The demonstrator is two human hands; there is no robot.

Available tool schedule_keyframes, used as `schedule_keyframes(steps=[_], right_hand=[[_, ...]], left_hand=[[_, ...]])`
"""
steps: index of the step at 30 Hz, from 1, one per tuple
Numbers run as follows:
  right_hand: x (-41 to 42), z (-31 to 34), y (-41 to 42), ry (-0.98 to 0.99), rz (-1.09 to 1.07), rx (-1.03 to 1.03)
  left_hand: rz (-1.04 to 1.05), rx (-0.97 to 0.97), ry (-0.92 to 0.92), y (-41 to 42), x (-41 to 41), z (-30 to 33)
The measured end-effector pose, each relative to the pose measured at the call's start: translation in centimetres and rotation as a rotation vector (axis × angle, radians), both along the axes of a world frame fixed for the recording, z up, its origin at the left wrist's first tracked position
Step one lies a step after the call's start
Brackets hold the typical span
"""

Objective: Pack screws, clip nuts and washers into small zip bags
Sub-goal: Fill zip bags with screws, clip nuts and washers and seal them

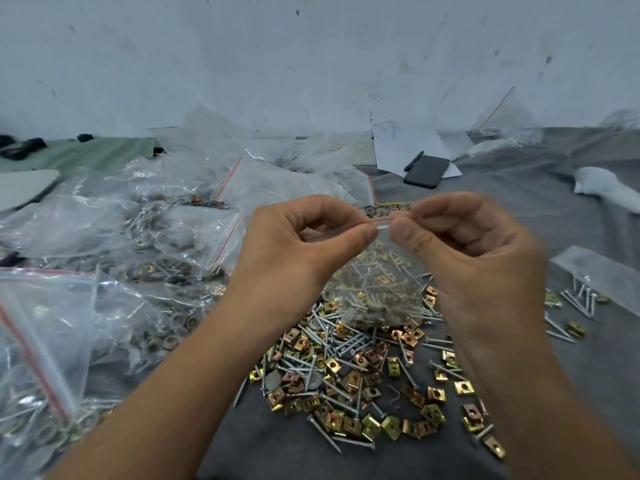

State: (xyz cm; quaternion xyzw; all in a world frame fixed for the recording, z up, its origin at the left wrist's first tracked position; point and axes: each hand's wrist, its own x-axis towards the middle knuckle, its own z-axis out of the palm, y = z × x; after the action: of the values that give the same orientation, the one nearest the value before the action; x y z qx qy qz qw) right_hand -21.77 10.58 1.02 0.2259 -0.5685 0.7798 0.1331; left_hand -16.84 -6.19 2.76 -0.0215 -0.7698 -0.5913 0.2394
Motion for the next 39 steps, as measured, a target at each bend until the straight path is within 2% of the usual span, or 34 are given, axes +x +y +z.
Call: schedule_keyframes(steps=[7,15,19,22,30,39], right_hand=[[-0.3,0.6,1.0,0.0,-0.053,-0.006],[0.0,0.6,0.6,-0.039,-0.042,-0.059],[0.4,0.5,0.2,-0.05,0.039,-0.057],[0.5,0.6,0.5,-0.102,0.151,0.032],[0.5,0.8,1.3,-0.114,0.227,0.12],[1.5,1.0,0.4,-0.04,0.268,0.127]], left_hand=[[0.03,-0.059,-0.068,-0.6,0.8,1.4],[0.122,-0.11,-0.04,-1.7,1.2,2.0],[0.084,-0.123,-0.021,-1.9,1.6,2.1],[0.074,-0.089,0.016,-2.3,2.1,2.1],[-0.047,-0.207,-0.031,-3.0,2.8,1.7],[-0.139,-0.124,0.051,-2.3,2.7,0.6]])
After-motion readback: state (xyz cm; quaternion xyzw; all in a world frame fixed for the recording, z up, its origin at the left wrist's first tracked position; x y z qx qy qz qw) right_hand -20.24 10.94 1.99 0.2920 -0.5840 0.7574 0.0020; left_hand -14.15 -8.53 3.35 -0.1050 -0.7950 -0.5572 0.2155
